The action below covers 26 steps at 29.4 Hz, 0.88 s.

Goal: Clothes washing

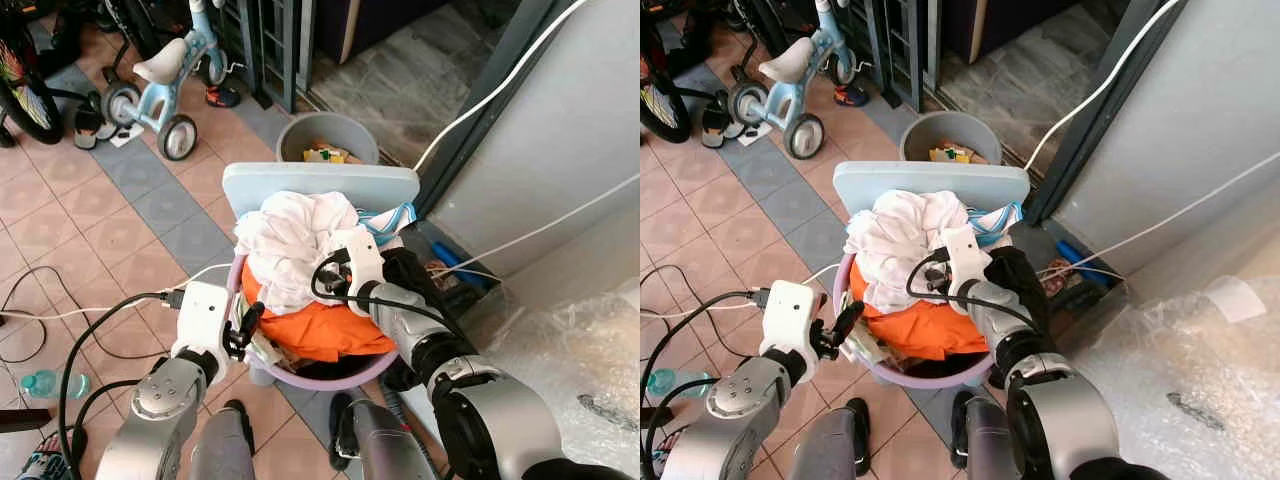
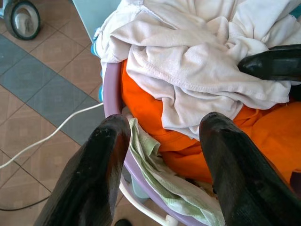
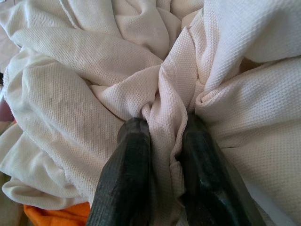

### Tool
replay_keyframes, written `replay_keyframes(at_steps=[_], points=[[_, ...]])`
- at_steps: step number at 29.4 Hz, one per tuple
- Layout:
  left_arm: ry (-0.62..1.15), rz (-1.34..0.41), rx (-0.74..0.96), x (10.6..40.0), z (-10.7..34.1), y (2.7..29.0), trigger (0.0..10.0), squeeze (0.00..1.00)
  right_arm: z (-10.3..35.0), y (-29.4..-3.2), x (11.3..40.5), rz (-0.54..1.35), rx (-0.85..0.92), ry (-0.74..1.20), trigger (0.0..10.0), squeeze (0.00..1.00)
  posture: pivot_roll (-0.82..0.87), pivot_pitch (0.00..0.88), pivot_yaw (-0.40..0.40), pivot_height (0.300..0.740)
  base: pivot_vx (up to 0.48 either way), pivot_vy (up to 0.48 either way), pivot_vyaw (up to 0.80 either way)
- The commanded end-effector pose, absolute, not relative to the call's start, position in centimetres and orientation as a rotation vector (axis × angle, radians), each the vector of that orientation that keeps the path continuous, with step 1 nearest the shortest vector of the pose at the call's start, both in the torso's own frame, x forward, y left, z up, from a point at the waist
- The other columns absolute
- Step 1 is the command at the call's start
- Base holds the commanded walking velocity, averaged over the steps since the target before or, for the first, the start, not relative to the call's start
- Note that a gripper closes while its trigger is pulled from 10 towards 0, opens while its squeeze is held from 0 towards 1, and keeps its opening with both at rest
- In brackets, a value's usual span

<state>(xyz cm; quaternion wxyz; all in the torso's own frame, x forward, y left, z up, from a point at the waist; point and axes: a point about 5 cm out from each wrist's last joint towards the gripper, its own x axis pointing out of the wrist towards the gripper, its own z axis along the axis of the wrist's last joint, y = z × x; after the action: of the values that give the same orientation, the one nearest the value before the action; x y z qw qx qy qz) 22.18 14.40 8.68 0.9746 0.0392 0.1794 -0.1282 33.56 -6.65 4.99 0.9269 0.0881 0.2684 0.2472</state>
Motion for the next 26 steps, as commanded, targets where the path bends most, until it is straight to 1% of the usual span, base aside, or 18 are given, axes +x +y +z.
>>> replay_keyframes(at_steps=[1,2,4,5,7,8,9,13,15,16,18,19,21,23,26], points=[[0.376,-0.264,0.083,22.4,8.1,14.3,10.0,0.00,5.9,-6.0,33.9,0.525,0.304,0.536,0.0,0.00,0.07,0.119,-0.053,0.740,0.000,0.000,0.00],[0.366,-0.273,0.082,22.9,8.1,14.1,10.0,0.00,6.8,-6.1,34.3,0.535,0.390,0.500,0.0,0.00,0.05,0.099,-0.041,0.740,0.000,0.000,0.00],[0.360,-0.279,0.081,23.2,8.1,13.9,10.0,0.00,7.4,-6.2,34.6,0.540,0.439,0.476,0.0,0.00,0.04,0.087,-0.034,0.740,0.000,0.000,0.00],[0.357,-0.284,0.086,23.6,7.9,13.7,10.0,0.00,7.9,-6.5,34.8,0.536,0.485,0.452,0.0,0.00,0.03,0.063,-0.023,0.740,0.000,0.000,0.00],[0.350,-0.283,0.097,24.1,7.9,13.4,10.0,0.00,8.6,-7.0,34.9,0.533,0.535,0.409,0.0,0.00,0.02,0.056,-0.020,0.740,0.000,0.000,0.00],[0.347,-0.285,0.094,24.4,7.8,13.2,10.0,0.00,9.0,-7.3,34.9,0.527,0.556,0.386,0.0,0.00,0.00,0.038,-0.009,0.740,0.000,0.000,0.00],[0.347,-0.285,0.094,24.4,7.8,13.2,10.0,0.00,9.0,-7.3,34.9,0.527,0.556,0.386,0.0,0.00,0.00,0.038,-0.009,0.740,0.000,0.000,0.00],[0.287,-0.317,0.078,26.1,8.4,12.0,10.0,0.00,12.4,-10.2,34.5,0.461,0.619,0.164,0.0,0.00,-0.05,0.021,0.010,0.740,0.000,0.000,0.00],[0.274,-0.306,0.068,26.5,8.5,11.9,10.0,0.00,14.6,-11.6,34.2,0.423,0.584,0.039,0.0,0.00,-0.06,0.018,0.017,0.740,0.000,0.000,0.00],[0.267,-0.302,0.060,26.7,8.5,11.8,10.0,0.00,15.8,-12.4,34.0,0.398,0.537,-0.023,0.0,0.00,-0.07,0.014,0.025,0.740,0.000,0.000,0.00],[0.264,-0.299,0.055,26.8,8.5,11.8,10.0,0.00,16.4,-12.8,33.9,0.384,0.504,-0.057,0.0,0.00,-0.07,0.013,0.027,0.740,0.000,0.000,0.00],[0.256,-0.305,0.060,26.8,8.5,11.7,10.0,0.00,18.1,-14.8,34.0,0.275,0.391,-0.159,0.0,0.00,-0.08,0.010,0.033,0.740,0.000,0.000,0.00],[0.251,-0.312,0.059,26.9,8.5,11.5,10.0,0.00,19.4,-16.5,33.9,0.174,0.337,-0.219,0.0,0.00,-0.08,0.012,0.034,0.740,0.000,0.000,0.00],[0.248,-0.313,0.057,26.9,8.5,11.4,10.0,0.00,19.7,-16.9,33.7,0.154,0.333,-0.226,0.0,0.00,-0.08,0.012,0.034,0.740,0.000,0.000,0.00],[0.201,-0.282,0.050,27.2,9.0,11.4,10.0,0.00,19.8,-17.4,32.1,0.126,0.244,-0.247,0.0,0.00,-0.09,0.017,0.032,0.740,0.000,0.000,0.00]])
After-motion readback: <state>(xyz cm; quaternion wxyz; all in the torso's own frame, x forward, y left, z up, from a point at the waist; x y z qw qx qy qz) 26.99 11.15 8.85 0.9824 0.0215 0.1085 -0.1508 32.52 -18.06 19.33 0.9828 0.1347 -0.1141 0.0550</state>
